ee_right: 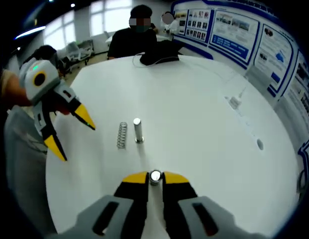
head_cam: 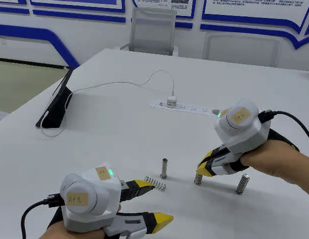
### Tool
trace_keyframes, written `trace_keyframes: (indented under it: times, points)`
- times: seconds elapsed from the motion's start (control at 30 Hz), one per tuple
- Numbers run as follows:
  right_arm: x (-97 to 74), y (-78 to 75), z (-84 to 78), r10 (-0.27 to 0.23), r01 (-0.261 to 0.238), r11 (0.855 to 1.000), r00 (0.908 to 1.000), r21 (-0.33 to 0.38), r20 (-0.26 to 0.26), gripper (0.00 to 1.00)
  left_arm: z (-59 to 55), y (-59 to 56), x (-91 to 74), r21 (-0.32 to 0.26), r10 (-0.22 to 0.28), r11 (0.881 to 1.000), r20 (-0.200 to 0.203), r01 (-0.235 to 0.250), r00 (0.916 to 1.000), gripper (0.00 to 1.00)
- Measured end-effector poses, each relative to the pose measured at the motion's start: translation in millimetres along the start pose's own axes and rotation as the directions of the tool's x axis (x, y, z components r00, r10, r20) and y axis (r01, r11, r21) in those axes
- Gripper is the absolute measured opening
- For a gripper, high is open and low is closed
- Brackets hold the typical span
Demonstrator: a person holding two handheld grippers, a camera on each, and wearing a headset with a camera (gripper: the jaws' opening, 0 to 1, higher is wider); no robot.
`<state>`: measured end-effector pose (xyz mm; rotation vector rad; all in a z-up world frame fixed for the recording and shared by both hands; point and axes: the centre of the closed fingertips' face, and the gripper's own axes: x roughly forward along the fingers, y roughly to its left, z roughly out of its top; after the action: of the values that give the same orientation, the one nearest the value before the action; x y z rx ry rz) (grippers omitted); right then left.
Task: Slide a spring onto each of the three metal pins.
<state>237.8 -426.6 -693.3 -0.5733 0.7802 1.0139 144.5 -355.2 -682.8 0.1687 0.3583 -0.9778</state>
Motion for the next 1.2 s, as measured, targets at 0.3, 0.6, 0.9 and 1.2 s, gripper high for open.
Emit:
trace_keyframes:
  times: [0.3, 0.6, 0.9, 1.2]
  points:
    - [5.0, 0.9, -6.7, -0.004, 0.005, 1.0, 0.9999, 0.012, -0.014, 0.12, 0.3, -0.3, -0.6, -0.001, 0.003, 1.0, 0.001, -0.003, 1.0, 0.45]
    - [4.4, 2.2, -10.2, -0.009, 0.01, 1.0, 0.9997, 0.004, -0.022, 0.16, -1.8, 1.0, -0.2, -0.004, 0.005, 1.0, -0.002, -0.005, 1.0, 0.45]
    - [-0.8, 5.0, -14.5, -0.016, 0.016, 1.0, 0.9996, 0.01, -0.024, 0.17, 0.3, 1.2, 0.1, -0.004, 0.007, 1.0, 0.004, -0.007, 1.0, 0.45]
    - [-5.2, 17.5, -20.2, -0.014, 0.014, 1.0, 0.9998, 0.02, -0.014, 0.17, 2.6, 3.4, -1.8, -0.003, 0.014, 1.0, 0.009, -0.014, 0.9999, 0.45]
